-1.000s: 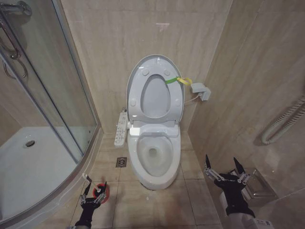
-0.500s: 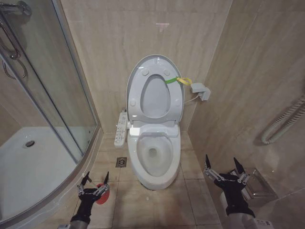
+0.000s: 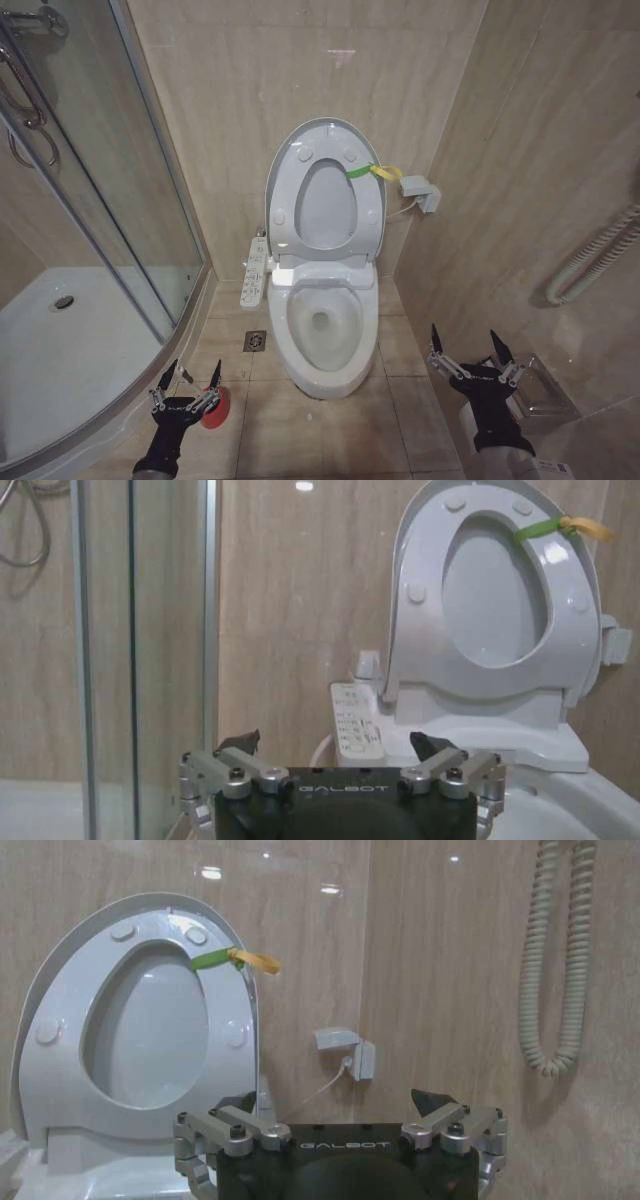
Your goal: Open the toilet lid, clean the toilet bowl with a toilet brush, close the toilet lid, and flush.
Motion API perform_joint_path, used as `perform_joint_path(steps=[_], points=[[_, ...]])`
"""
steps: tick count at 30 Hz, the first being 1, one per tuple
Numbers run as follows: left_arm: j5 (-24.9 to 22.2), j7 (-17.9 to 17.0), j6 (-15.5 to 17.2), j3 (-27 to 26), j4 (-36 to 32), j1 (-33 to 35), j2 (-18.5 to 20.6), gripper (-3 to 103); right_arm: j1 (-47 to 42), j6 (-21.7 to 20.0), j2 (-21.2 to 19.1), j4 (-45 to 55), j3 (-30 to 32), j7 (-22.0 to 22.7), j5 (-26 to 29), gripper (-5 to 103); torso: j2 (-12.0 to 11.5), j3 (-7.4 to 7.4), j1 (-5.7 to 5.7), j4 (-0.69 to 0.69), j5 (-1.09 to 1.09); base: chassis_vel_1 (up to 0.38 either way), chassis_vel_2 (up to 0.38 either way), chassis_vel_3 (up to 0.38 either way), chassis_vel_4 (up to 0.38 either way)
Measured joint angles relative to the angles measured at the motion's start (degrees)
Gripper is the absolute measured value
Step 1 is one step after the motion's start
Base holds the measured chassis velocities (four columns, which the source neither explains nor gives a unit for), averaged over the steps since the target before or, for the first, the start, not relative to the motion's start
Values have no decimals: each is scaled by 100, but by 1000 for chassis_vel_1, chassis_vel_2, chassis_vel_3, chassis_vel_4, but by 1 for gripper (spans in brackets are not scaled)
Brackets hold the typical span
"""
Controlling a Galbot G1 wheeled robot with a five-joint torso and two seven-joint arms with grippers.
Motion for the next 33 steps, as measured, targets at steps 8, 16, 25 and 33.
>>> perform_joint_path(steps=[8, 16, 25, 33], points=[[20, -67, 10, -2, 3, -31, 27, 100, 0, 0, 0, 0, 0, 0, 0, 100, 239, 133, 105, 0, 0, 0, 0, 0, 0], [-68, -182, 134, 26, -117, 63, 107, 99, 0, 0, 0, 0, 0, 0, 0, 100, 431, 249, 182, 0, 0, 0, 0, 0, 0], [-357, -285, 317, -87, -357, 175, 425, 99, 0, 0, 0, 0, 0, 0, 0, 100, 557, 329, 230, 0, 0, 0, 0, 0, 0], [-927, -223, 692, -594, -540, 22, 917, 100, 0, 0, 0, 0, 0, 0, 0, 100, 550, 326, 228, -1, 0, 0, 0, 0, 0]])
